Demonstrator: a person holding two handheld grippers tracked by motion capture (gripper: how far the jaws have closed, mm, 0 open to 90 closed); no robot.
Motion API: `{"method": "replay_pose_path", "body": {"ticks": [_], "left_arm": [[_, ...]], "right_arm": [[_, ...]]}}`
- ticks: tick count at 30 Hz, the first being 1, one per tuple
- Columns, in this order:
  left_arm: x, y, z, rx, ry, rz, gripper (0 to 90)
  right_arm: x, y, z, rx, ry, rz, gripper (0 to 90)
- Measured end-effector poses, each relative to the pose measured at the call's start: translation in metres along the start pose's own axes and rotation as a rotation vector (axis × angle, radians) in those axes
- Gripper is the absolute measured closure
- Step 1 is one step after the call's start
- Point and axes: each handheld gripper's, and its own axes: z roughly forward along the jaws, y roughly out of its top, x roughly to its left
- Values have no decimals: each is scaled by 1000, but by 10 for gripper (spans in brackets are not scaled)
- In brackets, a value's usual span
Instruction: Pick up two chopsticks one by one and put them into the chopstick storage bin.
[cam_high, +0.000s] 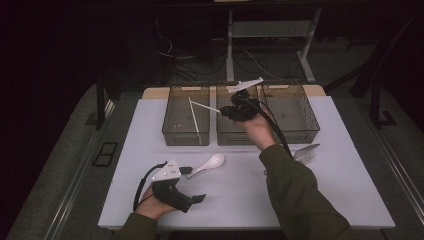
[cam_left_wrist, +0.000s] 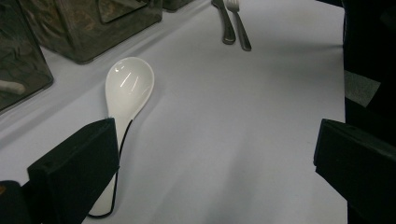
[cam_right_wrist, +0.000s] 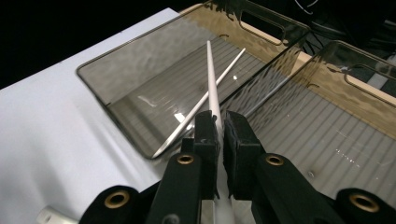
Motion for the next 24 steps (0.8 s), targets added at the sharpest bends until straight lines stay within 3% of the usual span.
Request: {"method": "replay_pose_path", "body": {"ticks": [24], "left_arm": [[-1,2,0,-12,-20,2,0]], "right_arm": [[12,30,100,143,-93,29,840]]}}
